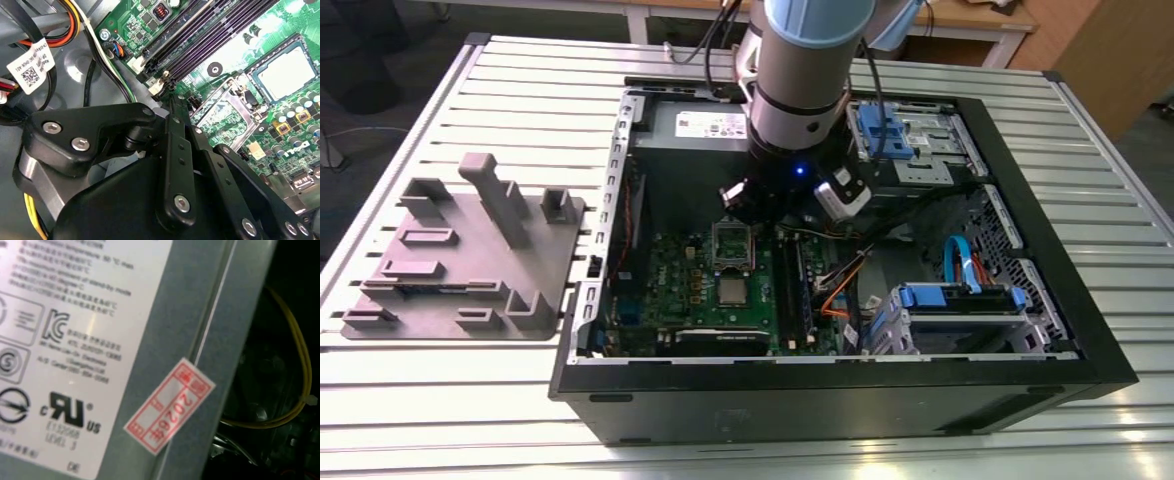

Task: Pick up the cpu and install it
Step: 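Close the cpu cover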

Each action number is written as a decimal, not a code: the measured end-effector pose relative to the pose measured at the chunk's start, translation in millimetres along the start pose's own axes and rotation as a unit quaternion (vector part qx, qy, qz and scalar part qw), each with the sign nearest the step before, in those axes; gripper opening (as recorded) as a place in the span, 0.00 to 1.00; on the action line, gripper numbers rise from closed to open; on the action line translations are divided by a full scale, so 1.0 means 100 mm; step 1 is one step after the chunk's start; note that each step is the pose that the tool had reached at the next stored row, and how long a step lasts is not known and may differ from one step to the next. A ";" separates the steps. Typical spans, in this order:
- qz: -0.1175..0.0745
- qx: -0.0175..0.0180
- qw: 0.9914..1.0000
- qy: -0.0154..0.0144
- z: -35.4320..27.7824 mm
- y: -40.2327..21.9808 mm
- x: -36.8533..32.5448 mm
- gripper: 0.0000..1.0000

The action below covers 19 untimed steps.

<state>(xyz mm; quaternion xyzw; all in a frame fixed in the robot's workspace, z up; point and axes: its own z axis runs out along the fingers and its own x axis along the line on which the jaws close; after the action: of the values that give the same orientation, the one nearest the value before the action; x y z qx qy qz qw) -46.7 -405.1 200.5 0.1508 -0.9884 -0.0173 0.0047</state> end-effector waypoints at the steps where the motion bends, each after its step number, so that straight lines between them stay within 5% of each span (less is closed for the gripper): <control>1: 0.000 0.000 1.000 0.000 -0.010 -0.001 0.001 0.11; 19: 0.000 0.002 1.000 0.001 -0.167 -0.035 0.014 0.11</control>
<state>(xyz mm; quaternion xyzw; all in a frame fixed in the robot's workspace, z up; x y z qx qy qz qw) -46.8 -409.4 217.0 0.1513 -0.9884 -0.0149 0.0054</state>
